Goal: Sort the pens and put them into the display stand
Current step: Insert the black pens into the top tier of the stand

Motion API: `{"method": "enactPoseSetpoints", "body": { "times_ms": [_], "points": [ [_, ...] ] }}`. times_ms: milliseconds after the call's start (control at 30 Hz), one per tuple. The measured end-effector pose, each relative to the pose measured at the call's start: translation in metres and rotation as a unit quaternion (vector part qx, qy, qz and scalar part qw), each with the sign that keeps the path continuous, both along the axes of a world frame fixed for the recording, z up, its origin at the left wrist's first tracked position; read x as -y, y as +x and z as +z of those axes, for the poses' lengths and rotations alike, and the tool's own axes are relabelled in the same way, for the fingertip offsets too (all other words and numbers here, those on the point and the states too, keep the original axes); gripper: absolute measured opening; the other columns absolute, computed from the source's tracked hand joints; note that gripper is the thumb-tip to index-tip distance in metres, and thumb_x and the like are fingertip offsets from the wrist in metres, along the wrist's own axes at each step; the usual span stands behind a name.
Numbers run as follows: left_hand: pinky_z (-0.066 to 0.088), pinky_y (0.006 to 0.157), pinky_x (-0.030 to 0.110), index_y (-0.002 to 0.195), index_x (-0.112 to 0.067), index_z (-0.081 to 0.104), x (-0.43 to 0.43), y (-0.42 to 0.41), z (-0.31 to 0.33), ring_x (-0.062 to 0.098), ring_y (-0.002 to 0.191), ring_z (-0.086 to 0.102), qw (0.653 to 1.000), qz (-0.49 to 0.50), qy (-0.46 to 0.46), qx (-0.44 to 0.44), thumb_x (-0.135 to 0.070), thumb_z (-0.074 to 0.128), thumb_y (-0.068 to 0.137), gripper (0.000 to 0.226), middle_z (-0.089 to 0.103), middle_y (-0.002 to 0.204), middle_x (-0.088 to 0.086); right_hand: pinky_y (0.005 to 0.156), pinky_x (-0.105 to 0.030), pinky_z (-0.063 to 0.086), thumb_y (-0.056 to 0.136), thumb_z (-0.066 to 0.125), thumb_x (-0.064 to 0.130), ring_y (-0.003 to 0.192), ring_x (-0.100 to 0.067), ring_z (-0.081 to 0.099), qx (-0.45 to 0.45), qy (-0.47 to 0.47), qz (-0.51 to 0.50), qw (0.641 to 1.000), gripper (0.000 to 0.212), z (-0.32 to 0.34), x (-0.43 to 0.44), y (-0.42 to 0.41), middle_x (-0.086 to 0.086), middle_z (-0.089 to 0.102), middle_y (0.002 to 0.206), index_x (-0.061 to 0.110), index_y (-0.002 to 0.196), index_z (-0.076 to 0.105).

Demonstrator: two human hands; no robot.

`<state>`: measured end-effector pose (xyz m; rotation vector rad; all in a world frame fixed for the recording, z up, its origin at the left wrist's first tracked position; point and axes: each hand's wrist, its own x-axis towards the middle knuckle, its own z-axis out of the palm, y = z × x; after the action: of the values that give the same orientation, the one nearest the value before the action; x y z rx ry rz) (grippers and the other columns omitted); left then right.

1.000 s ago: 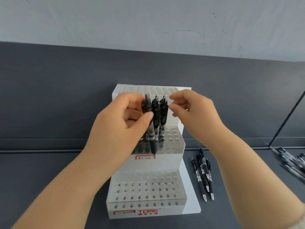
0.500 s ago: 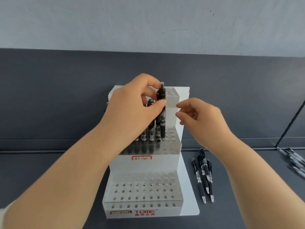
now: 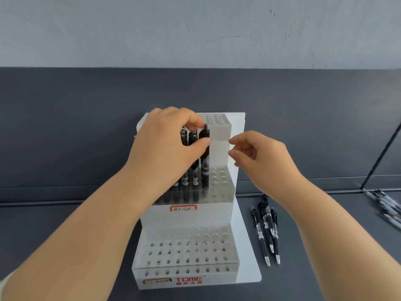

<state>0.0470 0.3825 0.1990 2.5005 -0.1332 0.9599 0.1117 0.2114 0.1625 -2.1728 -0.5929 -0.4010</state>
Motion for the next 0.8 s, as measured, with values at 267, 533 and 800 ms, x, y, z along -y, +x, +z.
{"method": "enactPoseSetpoints", "body": {
  "times_ms": [267, 533, 800],
  "points": [
    [0.029, 0.069, 0.014, 0.096, -0.024, 0.066, 0.003, 0.005, -0.006, 0.009, 0.086, 0.041, 0.993, 0.005, 0.083, 0.089, -0.027, 0.072, 0.079, 0.018, 0.054, 0.083, -0.013, 0.078, -0.019, 0.048, 0.09, 0.06, 0.02, 0.081, -0.011, 0.063, -0.005, 0.007, -0.007, 1.0, 0.016, -0.005, 0.005, 0.004, 0.011, 0.064, 0.085, 0.023, 0.106, 0.062],
    [0.046, 0.052, 0.038, 0.078, -0.01, 0.068, 0.057, 0.008, -0.048, 0.025, 0.066, 0.052, 0.958, -0.093, 0.235, 0.134, -0.004, 0.071, 0.071, 0.009, 0.06, 0.071, 0.003, 0.063, -0.008, 0.04, 0.088, 0.061, 0.021, 0.075, -0.009, 0.06, -0.065, -0.014, -0.08, 0.995, 0.006, -0.052, 0.039, 0.026, 0.008, 0.064, 0.082, 0.021, 0.094, 0.062],
    [0.042, 0.035, 0.03, 0.072, -0.018, 0.063, 0.114, 0.023, -0.111, 0.019, 0.057, 0.053, 0.963, -0.092, 0.241, -0.076, -0.004, 0.087, 0.041, 0.042, 0.052, 0.064, -0.003, 0.053, -0.027, 0.036, 0.091, 0.053, 0.022, 0.061, -0.021, 0.041, -0.24, -0.165, -0.135, 0.947, 0.03, -0.126, 0.097, 0.049, -0.011, 0.055, 0.07, -0.003, 0.074, 0.055]
  ]
}}
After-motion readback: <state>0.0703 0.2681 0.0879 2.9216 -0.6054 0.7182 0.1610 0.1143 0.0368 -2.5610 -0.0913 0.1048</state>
